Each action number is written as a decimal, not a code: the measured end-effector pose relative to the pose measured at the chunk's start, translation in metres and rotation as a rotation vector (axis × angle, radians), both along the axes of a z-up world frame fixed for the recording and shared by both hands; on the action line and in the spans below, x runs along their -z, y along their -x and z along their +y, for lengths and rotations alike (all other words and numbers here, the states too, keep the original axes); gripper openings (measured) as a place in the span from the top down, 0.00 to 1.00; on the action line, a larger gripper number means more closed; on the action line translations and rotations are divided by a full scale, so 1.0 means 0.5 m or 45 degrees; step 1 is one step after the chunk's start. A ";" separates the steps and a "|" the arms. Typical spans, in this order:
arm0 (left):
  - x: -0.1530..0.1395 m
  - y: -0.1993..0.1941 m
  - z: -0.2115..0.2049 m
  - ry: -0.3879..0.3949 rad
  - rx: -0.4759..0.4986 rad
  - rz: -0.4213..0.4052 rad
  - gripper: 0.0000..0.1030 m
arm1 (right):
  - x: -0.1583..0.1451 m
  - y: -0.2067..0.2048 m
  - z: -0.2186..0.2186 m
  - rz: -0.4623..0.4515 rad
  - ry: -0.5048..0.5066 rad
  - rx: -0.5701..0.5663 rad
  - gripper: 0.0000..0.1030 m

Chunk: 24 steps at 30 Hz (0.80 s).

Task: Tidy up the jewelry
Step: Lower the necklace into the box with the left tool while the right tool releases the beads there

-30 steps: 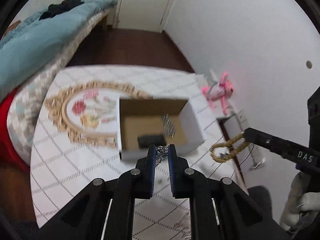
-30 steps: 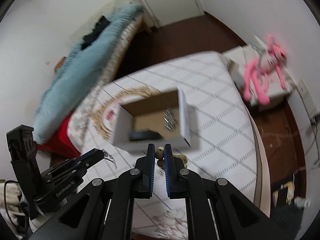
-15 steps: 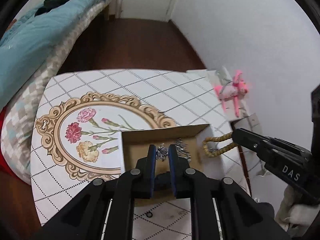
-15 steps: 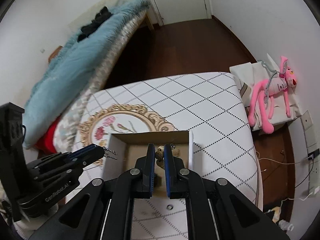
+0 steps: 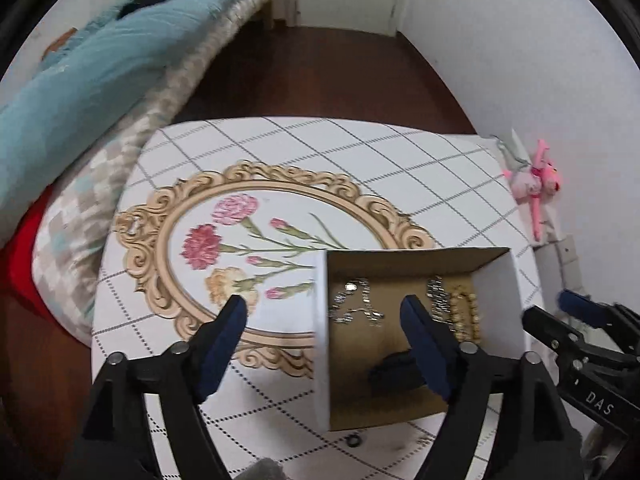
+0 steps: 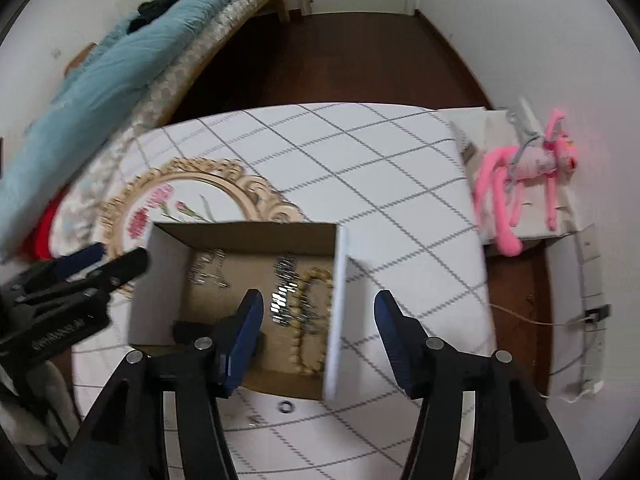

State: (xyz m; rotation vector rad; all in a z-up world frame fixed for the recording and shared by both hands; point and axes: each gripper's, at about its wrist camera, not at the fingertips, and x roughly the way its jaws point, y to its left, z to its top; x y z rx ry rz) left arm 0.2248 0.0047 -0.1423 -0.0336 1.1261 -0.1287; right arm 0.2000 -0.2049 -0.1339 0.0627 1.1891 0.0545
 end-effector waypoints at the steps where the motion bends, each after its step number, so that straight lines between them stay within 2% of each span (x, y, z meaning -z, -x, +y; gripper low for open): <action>1: 0.003 0.006 0.002 -0.011 -0.006 -0.008 0.06 | 0.004 0.004 0.001 -0.005 0.033 0.005 0.32; 2: 0.008 0.012 0.003 -0.019 -0.007 -0.013 0.00 | 0.012 0.009 0.000 -0.003 0.072 0.017 0.18; 4: 0.014 0.018 0.003 -0.052 -0.010 -0.015 0.00 | 0.024 0.013 0.002 0.003 0.124 0.028 0.07; 6: 0.021 0.027 0.004 -0.064 -0.015 -0.013 0.00 | 0.037 0.018 0.002 0.008 0.164 0.037 0.07; 9: 0.028 0.039 0.004 -0.078 -0.019 -0.016 0.00 | 0.053 0.026 0.003 0.012 0.187 0.053 0.01; 14: 0.027 0.058 0.001 -0.089 -0.024 -0.028 0.00 | 0.058 0.039 0.007 -0.011 0.211 0.068 0.01; 20: 0.005 0.091 -0.005 -0.117 -0.045 -0.073 0.00 | 0.023 0.069 0.006 -0.082 0.229 0.102 0.01; 24: -0.027 0.125 -0.008 -0.145 -0.063 -0.139 0.00 | -0.012 0.096 0.004 -0.143 0.242 0.126 0.01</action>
